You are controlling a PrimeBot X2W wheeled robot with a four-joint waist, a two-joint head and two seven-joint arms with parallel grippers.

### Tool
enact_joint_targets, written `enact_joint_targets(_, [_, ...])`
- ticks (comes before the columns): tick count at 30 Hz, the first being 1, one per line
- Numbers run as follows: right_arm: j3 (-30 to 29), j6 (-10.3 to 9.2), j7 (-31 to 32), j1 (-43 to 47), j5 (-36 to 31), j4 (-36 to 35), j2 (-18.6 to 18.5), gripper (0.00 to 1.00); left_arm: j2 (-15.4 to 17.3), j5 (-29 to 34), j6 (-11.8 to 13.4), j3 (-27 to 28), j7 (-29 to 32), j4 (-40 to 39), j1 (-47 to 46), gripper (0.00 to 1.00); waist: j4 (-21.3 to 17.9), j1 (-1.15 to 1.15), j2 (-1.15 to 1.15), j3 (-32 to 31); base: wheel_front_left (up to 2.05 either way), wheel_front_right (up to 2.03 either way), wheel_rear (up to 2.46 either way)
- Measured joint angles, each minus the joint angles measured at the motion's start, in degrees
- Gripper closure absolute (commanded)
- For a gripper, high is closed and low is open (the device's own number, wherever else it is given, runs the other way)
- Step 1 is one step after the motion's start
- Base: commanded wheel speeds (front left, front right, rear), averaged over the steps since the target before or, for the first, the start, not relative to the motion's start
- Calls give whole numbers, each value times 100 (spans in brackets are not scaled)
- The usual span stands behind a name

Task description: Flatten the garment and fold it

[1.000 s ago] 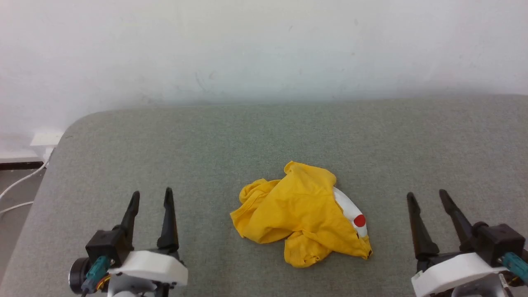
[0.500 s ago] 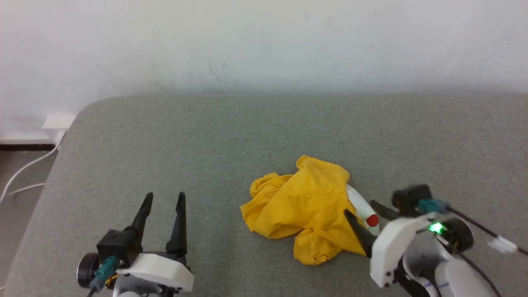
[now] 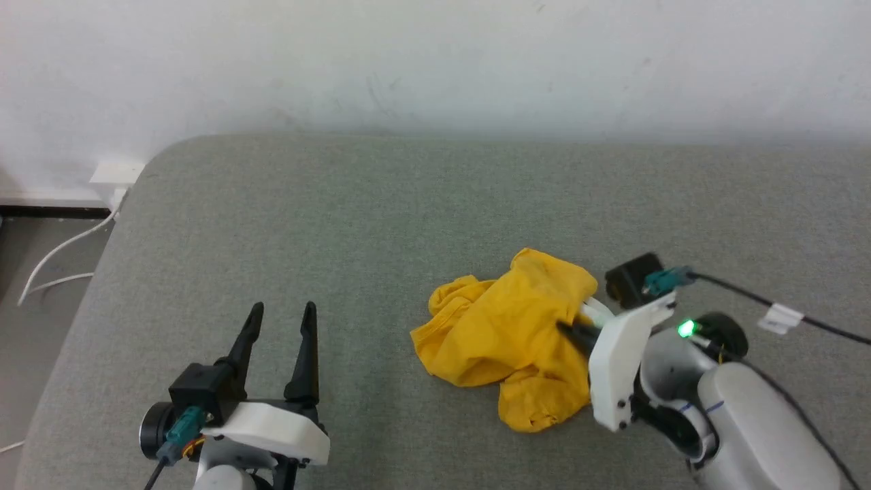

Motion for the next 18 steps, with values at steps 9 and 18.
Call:
enact_joint_targets(9, [-1232, 1, -1317, -378, -656, -641, -78, 100, -78, 3, -98, 93, 0, 52, 2, 0, -264, 0, 0, -39, 0, 0, 0])
enact_joint_targets(18, [-4266, 0, -1195, 1350, -1697, -1233, 501, 100, -180, 19, -108, 137, 0, 116, 16, 0, -503, -1, 0, -81, 0, 0, 0])
